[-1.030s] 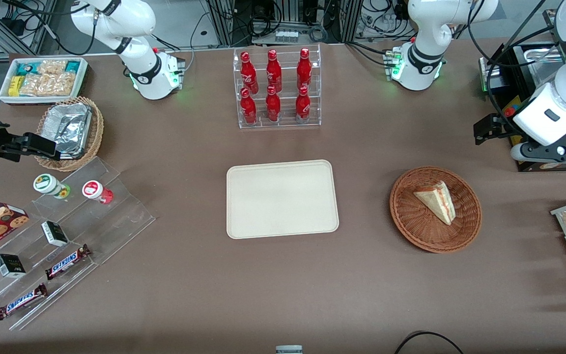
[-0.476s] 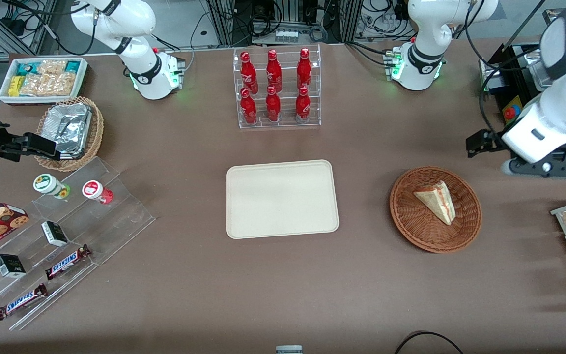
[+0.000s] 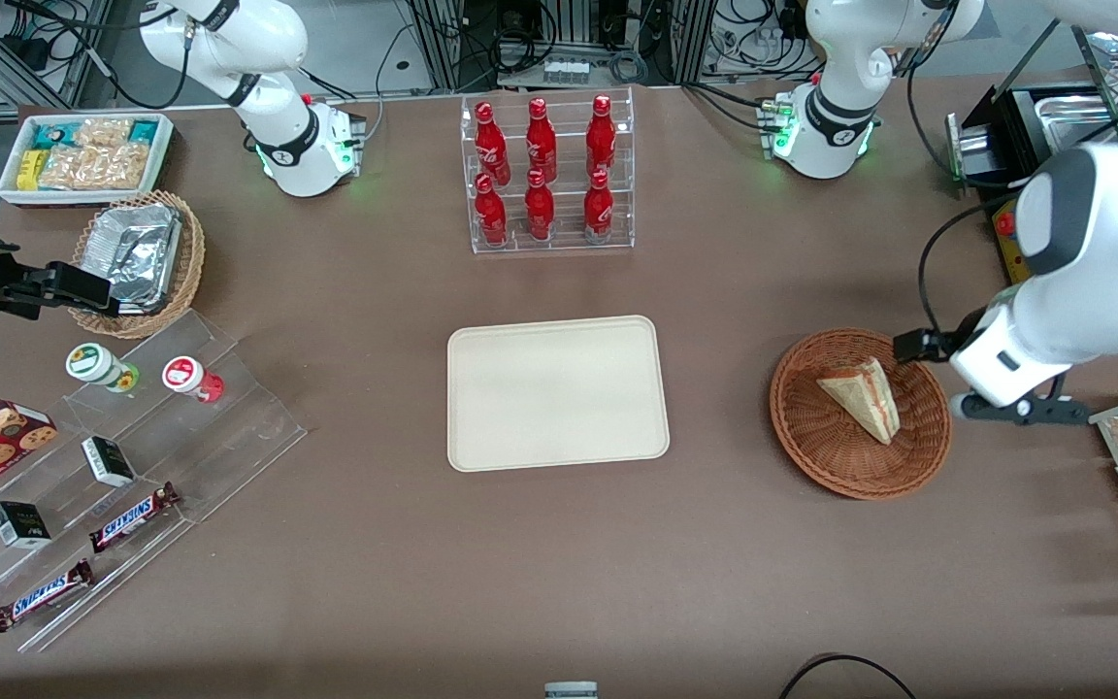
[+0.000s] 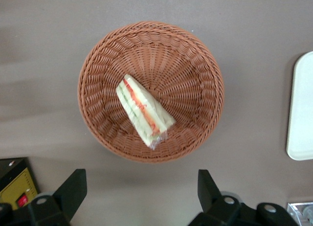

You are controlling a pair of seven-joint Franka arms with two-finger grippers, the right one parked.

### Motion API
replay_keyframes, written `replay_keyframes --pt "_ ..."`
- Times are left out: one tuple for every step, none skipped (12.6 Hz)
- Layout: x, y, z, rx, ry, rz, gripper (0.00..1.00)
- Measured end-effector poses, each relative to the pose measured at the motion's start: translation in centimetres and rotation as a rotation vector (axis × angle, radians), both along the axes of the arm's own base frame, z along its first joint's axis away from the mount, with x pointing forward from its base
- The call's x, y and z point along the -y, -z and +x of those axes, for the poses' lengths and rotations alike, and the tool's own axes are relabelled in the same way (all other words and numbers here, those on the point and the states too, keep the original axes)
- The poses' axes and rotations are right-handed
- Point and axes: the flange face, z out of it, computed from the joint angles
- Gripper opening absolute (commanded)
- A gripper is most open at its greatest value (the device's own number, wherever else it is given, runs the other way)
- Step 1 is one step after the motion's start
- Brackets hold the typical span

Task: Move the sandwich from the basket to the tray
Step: 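Move the left gripper over the wicker basket above the wrapped sandwich, then lower the open left gripper around the sandwich and close it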

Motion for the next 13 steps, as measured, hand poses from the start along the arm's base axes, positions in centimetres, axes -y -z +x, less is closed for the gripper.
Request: replay_keyframes --pt "0.0 1.2 0.4 -0.006 0.000 0.000 1.00" --pt "0.0 2.3 0.7 -0.012 -0.004 0.000 1.00" --pt "-0.1 3.3 1.0 -0.014 -0.021 0.003 1.00" --pt "-0.2 4.2 1.0 -0.015 -0.052 0.008 1.00" --pt "-0.2 4.8 0.8 -0.020 -0.080 0.014 1.00" --pt "-0.2 5.2 0.7 -0.024 -0.107 0.020 1.00" --pt "-0.3 5.4 0.6 -0.026 -0.135 0.027 1.00" --pt "-0.3 5.4 0.6 -0.026 -0.168 0.033 1.00" --pt "-0.3 5.5 0.5 -0.026 -0.206 0.042 1.00" --pt "-0.3 5.8 0.5 -0.022 -0.251 0.050 1.00" --pt "-0.3 6.2 0.4 -0.009 -0.309 0.059 1.00" --pt "-0.3 6.8 0.2 0.011 -0.383 0.069 1.00" --pt "-0.3 7.6 -0.1 0.032 -0.452 0.076 1.00"
